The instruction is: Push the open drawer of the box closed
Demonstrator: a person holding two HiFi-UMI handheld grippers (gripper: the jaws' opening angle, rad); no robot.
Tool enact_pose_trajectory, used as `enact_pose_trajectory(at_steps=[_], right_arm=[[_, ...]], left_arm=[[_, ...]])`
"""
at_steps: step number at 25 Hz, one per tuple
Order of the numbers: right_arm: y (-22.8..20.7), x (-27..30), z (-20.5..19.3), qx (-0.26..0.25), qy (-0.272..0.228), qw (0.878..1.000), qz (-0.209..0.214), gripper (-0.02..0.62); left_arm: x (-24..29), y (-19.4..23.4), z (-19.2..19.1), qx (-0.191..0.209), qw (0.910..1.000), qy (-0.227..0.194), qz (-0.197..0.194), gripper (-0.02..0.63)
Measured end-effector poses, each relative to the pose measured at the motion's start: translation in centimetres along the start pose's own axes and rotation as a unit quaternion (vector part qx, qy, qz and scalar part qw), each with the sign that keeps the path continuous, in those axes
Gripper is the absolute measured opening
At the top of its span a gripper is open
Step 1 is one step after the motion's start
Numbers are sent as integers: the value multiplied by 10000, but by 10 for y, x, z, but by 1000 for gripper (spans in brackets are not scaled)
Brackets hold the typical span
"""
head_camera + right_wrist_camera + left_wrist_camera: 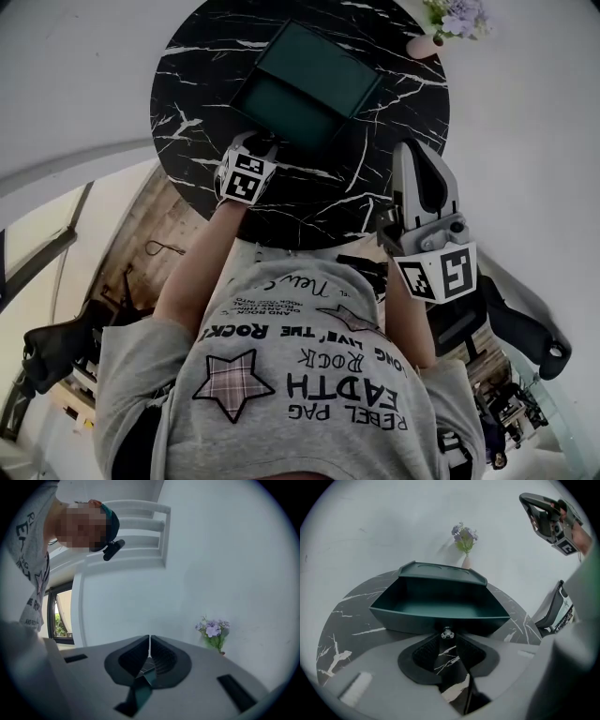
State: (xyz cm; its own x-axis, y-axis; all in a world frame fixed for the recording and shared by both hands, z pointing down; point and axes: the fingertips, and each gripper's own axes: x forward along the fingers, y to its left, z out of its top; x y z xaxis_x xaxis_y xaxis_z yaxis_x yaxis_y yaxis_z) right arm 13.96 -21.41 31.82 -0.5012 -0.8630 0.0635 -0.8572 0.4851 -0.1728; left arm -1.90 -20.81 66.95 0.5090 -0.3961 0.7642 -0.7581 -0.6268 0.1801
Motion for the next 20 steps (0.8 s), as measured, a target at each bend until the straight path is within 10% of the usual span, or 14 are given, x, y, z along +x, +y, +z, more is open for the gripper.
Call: enact_pose_trajectory(at_steps=[20], right_arm=[[-10,2,-2,51,-4,10000,-27,17]], left_arm=[[2,1,3,241,9997,-21,-6,71]])
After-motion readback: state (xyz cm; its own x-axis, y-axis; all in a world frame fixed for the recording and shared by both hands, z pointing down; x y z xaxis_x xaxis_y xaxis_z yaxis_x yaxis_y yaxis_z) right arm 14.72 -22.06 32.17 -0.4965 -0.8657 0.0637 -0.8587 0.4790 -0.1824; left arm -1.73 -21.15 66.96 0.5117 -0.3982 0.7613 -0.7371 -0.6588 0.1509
